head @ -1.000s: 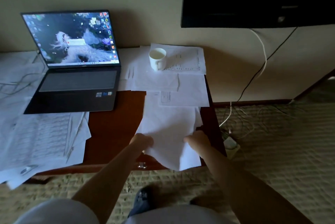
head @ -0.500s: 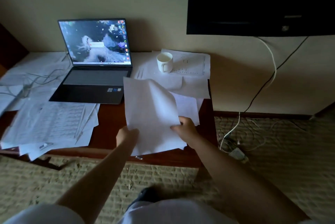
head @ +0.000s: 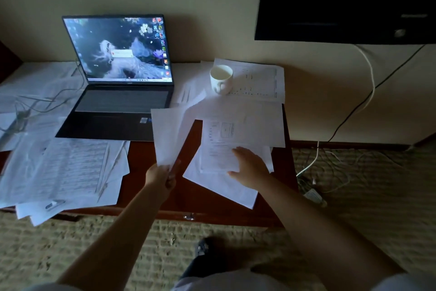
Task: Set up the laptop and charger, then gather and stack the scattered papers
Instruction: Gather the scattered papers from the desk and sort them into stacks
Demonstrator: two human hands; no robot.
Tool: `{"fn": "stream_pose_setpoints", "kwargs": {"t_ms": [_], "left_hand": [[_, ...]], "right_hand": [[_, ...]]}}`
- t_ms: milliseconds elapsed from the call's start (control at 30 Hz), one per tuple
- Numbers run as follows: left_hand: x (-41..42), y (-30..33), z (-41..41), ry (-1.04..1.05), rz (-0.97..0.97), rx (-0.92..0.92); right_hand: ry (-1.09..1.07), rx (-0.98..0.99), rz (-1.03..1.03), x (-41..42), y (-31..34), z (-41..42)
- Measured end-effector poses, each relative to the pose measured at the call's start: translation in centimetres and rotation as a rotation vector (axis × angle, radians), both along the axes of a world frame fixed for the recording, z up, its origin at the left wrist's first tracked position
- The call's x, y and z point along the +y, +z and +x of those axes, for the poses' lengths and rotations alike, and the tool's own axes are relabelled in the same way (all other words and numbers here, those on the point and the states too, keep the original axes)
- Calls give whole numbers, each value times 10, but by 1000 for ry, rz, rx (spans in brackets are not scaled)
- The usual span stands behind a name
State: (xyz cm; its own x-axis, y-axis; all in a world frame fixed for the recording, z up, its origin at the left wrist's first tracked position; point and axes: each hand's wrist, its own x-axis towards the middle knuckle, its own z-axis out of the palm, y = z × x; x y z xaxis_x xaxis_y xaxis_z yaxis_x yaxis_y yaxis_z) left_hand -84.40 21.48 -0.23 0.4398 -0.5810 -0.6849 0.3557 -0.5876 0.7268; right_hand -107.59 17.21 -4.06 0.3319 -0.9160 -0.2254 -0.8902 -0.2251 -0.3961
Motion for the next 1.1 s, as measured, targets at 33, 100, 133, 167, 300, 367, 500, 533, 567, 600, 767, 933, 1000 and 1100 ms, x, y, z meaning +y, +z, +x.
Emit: {"fn": "stream_pose_setpoints", "kwargs": {"t_ms": [33, 100, 133, 167, 300, 367, 500, 533, 567, 600, 767, 933, 1000, 1100], "left_hand": [[-2, -2, 4, -15, 0, 22], [-5, -6, 10, -54, 13, 17], [-7, -9, 13, -75, 16, 6], [-8, -11, 15, -93, 18, -2], [-15, -18, 23, -116, 18, -10], [-19, -20, 26, -120, 1, 5], [-22, -19, 28, -102, -21, 31], [-21, -18, 27, -95, -20, 39], [-19, -17, 25, -90, -17, 49], [-16, -17, 23, -86, -14, 63], [-1, -20, 12, -73, -13, 74], [24, -21, -1, -303, -55, -290], [31, -23, -3, -414, -85, -411], [38, -24, -6, -468, -111, -442]], "right_hand": [[59, 89, -17, -3, -2, 4], [183, 312, -36, -7, -8, 12], [236, 414, -58, -9, -11, 17], [272, 477, -116, -10, -10, 23], [187, 445, -243, -23, 1, 37], [100, 330, -299, -27, 4, 33], [335, 233, -202, 3, 4, 40], [383, 211, -219, 13, 2, 40], [400, 179, -190, 20, 3, 40], [381, 141, -131, 24, 3, 39], [59, -195, 267, 34, 10, 37], [-873, -1327, 860, 18, 24, 32], [-858, -1329, 837, 12, 28, 26], [-889, -753, 470, 18, 15, 15]]}}
